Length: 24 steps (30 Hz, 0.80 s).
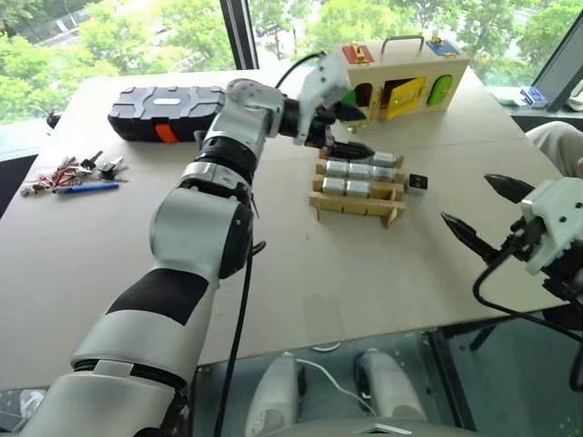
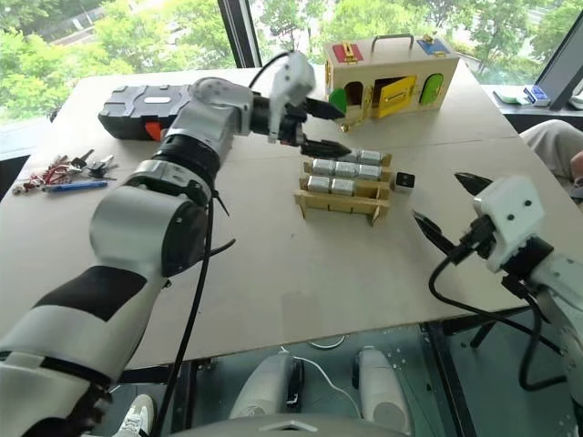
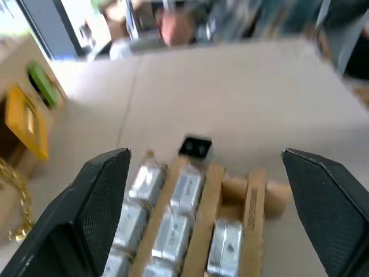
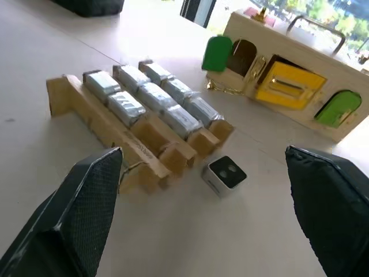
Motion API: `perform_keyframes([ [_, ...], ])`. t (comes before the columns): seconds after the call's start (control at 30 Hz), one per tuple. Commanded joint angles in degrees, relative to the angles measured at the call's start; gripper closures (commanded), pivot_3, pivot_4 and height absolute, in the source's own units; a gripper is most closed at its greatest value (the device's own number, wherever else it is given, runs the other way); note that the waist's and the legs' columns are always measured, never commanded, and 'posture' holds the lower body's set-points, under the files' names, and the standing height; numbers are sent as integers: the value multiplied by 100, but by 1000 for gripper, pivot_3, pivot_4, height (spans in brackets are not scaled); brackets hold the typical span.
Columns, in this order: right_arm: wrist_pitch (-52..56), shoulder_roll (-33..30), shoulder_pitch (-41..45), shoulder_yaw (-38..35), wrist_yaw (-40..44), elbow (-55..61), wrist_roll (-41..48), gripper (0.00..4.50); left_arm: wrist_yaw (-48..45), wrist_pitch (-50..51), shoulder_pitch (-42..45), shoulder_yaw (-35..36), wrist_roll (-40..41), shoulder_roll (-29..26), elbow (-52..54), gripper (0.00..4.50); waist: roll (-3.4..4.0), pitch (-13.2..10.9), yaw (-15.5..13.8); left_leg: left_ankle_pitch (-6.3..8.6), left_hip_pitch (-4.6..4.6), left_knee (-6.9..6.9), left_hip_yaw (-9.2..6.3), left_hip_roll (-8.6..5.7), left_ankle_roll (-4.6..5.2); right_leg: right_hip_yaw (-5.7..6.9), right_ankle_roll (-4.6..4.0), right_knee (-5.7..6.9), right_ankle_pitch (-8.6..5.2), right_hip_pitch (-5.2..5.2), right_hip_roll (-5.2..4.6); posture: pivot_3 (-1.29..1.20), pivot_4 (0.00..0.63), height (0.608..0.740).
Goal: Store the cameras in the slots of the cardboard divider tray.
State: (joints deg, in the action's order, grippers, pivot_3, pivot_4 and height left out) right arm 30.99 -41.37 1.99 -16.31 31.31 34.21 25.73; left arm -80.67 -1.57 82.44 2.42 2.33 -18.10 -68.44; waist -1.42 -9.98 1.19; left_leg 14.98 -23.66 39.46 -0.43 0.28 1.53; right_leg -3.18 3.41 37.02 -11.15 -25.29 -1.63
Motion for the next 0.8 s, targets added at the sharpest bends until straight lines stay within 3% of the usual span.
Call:
perform_keyframes([
  [0.03,-138,-99,664,513,-17,-1055,-558,0,-389,123,-1061,227,504,-379,1338,171,14,11,44,0,1,0,4,0,0,-3,0,1,0,-1,0,0,150,740],
  [0.2,-723,31,1889,1093,574,-2950,-881,0,-492,2125,-2742,412,1615,-889,4056,171,1,-2,124,0,19,-4,17,6,0,-41,-2,12,1,-5,0,0,150,740],
  [0.27,-1047,101,2392,1376,822,-3795,-1128,0,-287,2548,-3374,463,1815,-1124,4911,73,-5,-5,42,-1,-23,10,13,8,-1,-20,-3,34,2,-37,-4,0,150,740],
  [0.37,-1587,282,3165,1755,1172,-5179,-1453,0,164,2943,-4202,632,2063,-1361,5930,73,5,-1,101,0,-2,4,10,6,-1,-31,-3,40,2,-30,-14,0,150,740],
  [0.6,-2808,662,4462,2041,1425,-7793,-2088,0,927,3600,-5158,875,2659,-1597,7199,73,3,-2,95,-1,-2,5,12,3,-2,-26,-3,47,3,-29,-20,0,150,740],
  [0.8,-3499,848,5186,2021,1541,-9313,-2370,0,1251,3922,-5600,1104,3182,-1839,7799,73,3,-2,134,-1,4,0,3,3,-3,-34,-4,49,3,-30,-20,0,150,740],
])
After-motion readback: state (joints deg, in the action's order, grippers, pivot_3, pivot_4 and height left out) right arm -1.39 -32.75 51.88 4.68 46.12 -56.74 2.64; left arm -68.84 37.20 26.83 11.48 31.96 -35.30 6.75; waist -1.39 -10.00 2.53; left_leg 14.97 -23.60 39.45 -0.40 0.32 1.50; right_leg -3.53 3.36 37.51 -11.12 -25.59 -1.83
